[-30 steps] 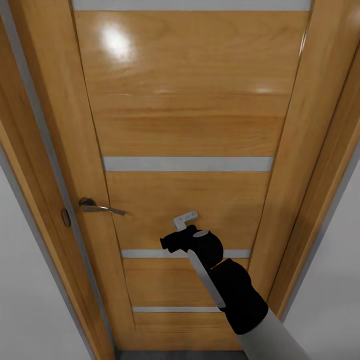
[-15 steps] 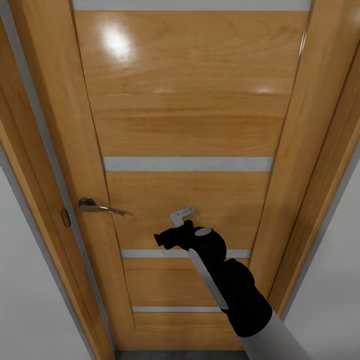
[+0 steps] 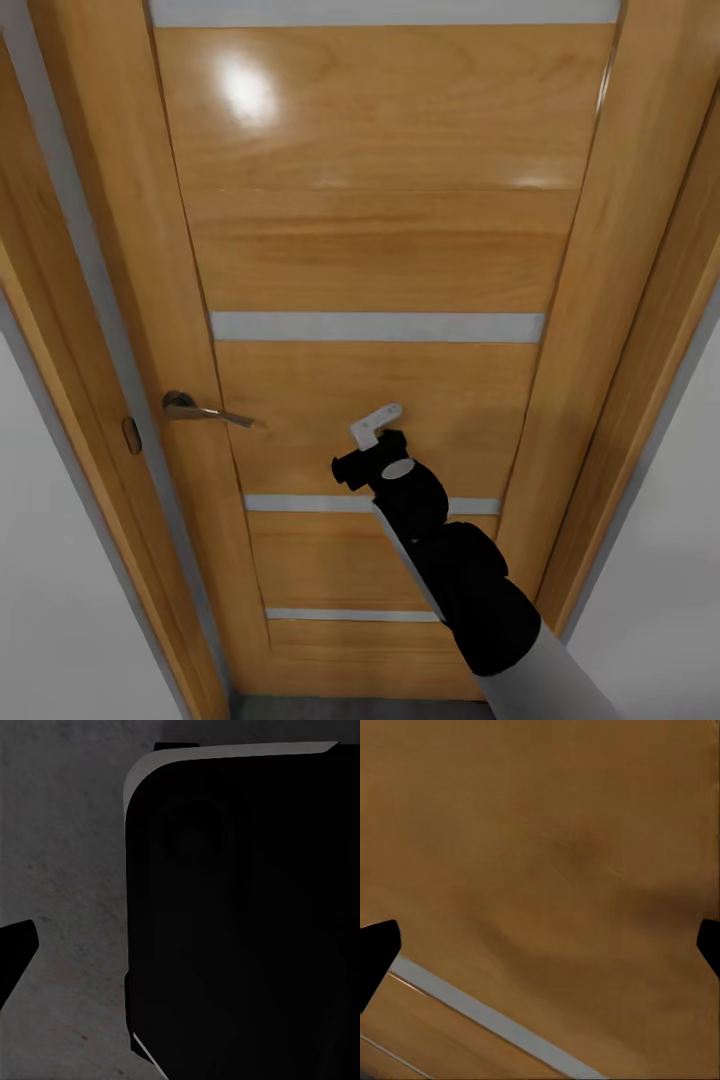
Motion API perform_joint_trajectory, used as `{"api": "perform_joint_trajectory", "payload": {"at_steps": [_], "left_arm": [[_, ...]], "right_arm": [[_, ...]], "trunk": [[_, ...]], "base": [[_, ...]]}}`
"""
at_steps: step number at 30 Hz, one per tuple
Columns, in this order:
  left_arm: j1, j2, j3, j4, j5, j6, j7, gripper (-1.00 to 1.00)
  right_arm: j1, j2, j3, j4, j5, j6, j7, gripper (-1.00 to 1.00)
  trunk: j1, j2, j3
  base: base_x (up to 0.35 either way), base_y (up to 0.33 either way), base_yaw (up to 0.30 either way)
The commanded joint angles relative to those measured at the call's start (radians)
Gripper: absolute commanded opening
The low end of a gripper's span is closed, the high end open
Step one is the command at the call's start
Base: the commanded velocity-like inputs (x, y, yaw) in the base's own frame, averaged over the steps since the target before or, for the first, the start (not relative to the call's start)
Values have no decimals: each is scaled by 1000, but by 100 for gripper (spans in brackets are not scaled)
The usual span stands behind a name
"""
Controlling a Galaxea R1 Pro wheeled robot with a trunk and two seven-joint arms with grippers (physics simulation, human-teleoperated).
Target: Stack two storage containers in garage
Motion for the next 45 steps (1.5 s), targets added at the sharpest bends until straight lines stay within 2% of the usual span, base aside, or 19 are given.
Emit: {"api": "perform_joint_trajectory", "payload": {"at_steps": [1,4,5,8,12,22,27,30,34,37,38,40,45], "left_arm": [[0,0,1,0,2,-3,0,100],[0,0,1,0,2,-3,0,100],[0,0,0,0,2,-3,0,100],[0,0,1,0,2,-3,0,100],[0,0,1,0,2,-3,0,100],[0,0,1,0,2,-3,0,100],[0,0,1,0,2,-3,0,100],[0,0,1,0,1,-3,0,100],[0,0,1,0,1,-3,0,100],[0,0,1,0,1,-3,0,100],[0,0,1,0,1,-3,0,100],[0,0,1,0,1,-3,0,100],[0,0,1,0,1,-3,0,100]], "right_arm": [[-1,0,-15,10,70,9,-4,100],[-1,0,-16,48,109,9,-5,100],[-20,0,-20,134,143,-13,-6,100],[-66,0,-23,237,150,-60,-7,100],[-81,0,-24,281,153,-92,-7,100],[-82,0,-24,268,158,-95,-8,100],[-84,0,-24,204,163,-88,-8,100],[-125,0,-23,212,158,-88,-10,100],[-210,0,-23,324,154,-112,-10,100],[-243,0,-23,390,154,-144,-11,100],[-277,0,-24,463,153,-173,-11,100],[-307,0,-24,534,152,-202,-14,100],[-343,0,-24,623,151,-245,-42,100]], "trunk": [[0,0,-1],[0,0,-1],[0,0,-1],[0,0,-1],[0,0,-1],[0,0,-1],[0,0,-1],[0,0,-1],[0,0,-1],[0,0,-1],[0,0,-1],[0,0,-1],[0,0,-1]], "base": [[0,0,0],[0,0,0],[0,0,0],[0,0,0],[0,0,0],[0,0,0],[0,0,0],[0,0,0],[0,0,0],[0,0,0],[0,0,0],[0,0,0],[0,0,0]]}}
